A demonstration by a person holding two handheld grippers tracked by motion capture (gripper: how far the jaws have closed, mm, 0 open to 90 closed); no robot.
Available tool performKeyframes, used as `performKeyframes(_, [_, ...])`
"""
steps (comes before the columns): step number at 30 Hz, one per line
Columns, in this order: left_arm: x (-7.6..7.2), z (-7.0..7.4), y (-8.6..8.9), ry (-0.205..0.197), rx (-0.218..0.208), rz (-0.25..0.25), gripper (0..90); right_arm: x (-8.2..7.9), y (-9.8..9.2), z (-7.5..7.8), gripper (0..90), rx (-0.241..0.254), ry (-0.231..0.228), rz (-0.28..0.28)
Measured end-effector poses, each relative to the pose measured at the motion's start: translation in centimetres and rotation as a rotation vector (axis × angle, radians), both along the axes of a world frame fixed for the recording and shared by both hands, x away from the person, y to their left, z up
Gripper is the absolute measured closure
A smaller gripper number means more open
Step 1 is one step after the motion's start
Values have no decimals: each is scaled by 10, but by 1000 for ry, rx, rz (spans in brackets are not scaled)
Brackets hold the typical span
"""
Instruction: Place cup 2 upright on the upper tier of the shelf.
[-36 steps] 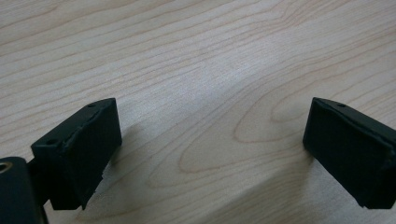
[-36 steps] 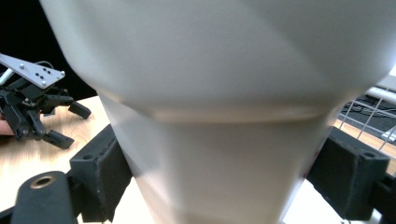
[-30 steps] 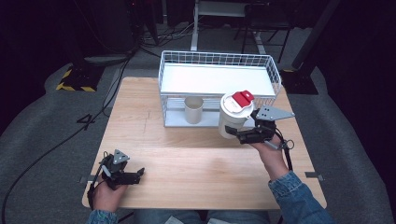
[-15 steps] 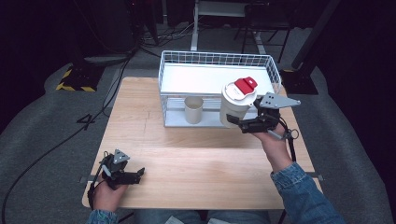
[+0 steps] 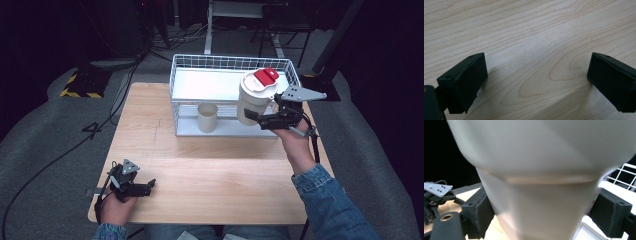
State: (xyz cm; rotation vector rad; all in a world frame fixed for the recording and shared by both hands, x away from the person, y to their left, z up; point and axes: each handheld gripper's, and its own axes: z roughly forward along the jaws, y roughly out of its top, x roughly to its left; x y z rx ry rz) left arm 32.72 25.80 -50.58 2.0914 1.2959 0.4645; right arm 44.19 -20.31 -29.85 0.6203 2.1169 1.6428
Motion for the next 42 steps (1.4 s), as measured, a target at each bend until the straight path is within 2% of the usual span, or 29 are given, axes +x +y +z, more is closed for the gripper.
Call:
performKeyframes(12, [3, 0, -1, 0, -1, 9, 26, 19, 0, 18, 154, 18, 11, -42])
performKeyframes(19, [4, 0, -1, -1, 1, 8, 26, 35, 5, 28, 153, 3, -7, -71])
performKeyframes(24, [4, 0, -1, -1, 1, 8, 26, 46, 10, 30, 153, -4, -15, -93])
performKeyframes(32, [4, 0, -1, 0, 2, 7, 26, 65, 16, 32, 153, 22, -2, -123])
performKeyframes(42, [4, 0, -1, 0, -1, 9, 26, 86, 22, 26, 153, 41, 11, -165])
